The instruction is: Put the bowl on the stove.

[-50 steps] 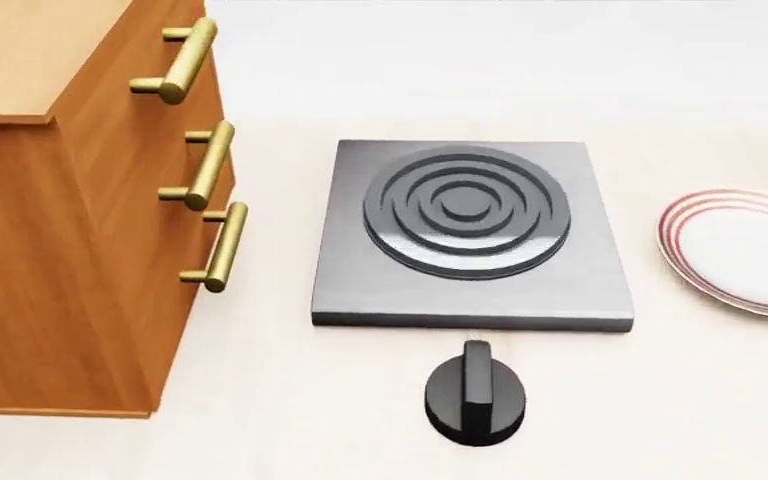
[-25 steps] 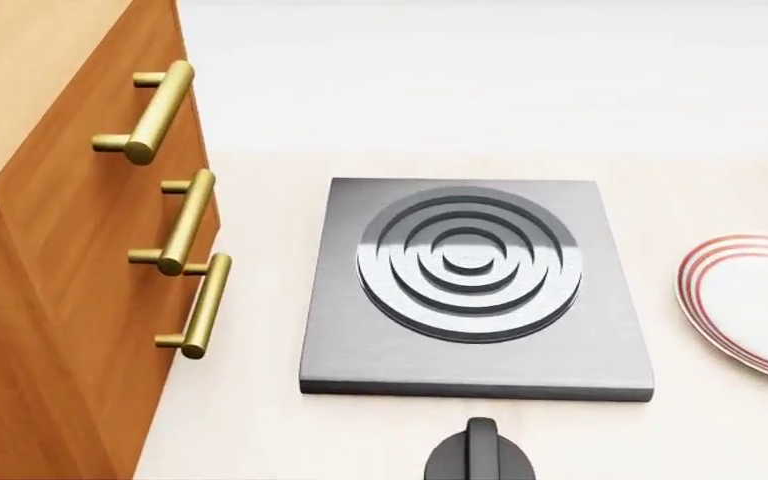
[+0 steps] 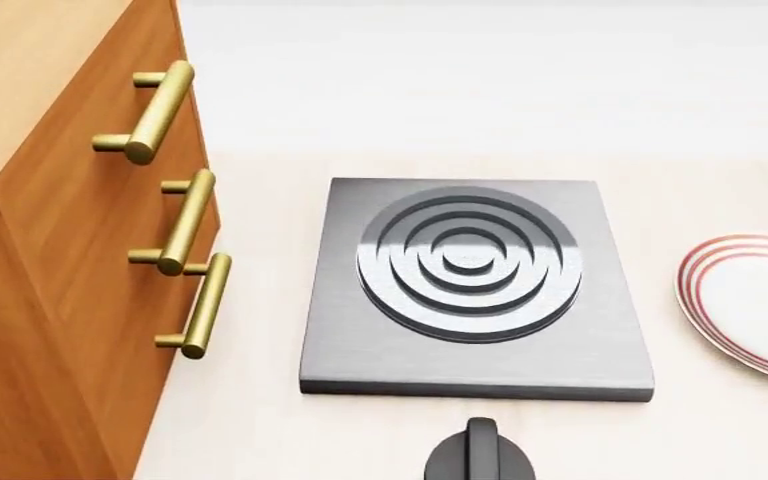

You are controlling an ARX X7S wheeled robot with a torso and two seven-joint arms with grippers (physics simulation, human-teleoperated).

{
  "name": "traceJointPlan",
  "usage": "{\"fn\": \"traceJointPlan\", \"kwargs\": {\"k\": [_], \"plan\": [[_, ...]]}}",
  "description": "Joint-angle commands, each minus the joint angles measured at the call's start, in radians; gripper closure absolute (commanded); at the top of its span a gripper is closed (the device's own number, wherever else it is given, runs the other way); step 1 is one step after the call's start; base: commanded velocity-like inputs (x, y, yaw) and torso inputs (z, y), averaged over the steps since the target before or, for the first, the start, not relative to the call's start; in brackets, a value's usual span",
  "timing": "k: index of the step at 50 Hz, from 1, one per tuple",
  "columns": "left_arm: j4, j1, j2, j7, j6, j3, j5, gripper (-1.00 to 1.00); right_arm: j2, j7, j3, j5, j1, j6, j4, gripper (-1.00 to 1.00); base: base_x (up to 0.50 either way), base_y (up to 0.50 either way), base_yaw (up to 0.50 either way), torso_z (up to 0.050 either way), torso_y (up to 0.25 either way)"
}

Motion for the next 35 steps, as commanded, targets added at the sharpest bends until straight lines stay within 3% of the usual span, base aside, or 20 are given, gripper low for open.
{"fn": "traceJointPlan", "kwargs": {"k": [1, 16, 35], "plan": [[-0.007, 0.001, 0.019, 0.018, 0.006, -0.011, 0.019, -1.00, 0.084, -0.039, 0.062, -0.008, -0.106, 0.116, 0.076, -1.00, 0.00, 0.00, 0.00, 0.000, 0.000], [-0.012, 0.001, 0.017, 0.020, 0.003, 0.000, 0.031, -1.00, 0.029, -0.127, 0.043, -0.144, -0.246, 0.085, 0.132, -1.00, 0.00, 0.00, 0.00, 0.000, 0.000], [-0.011, 0.008, 0.017, 0.023, 0.008, 0.006, 0.036, -1.00, 0.019, -0.118, -0.028, -0.196, -0.223, 0.033, 0.127, -1.00, 0.00, 0.00, 0.00, 0.000, 0.000]]}}
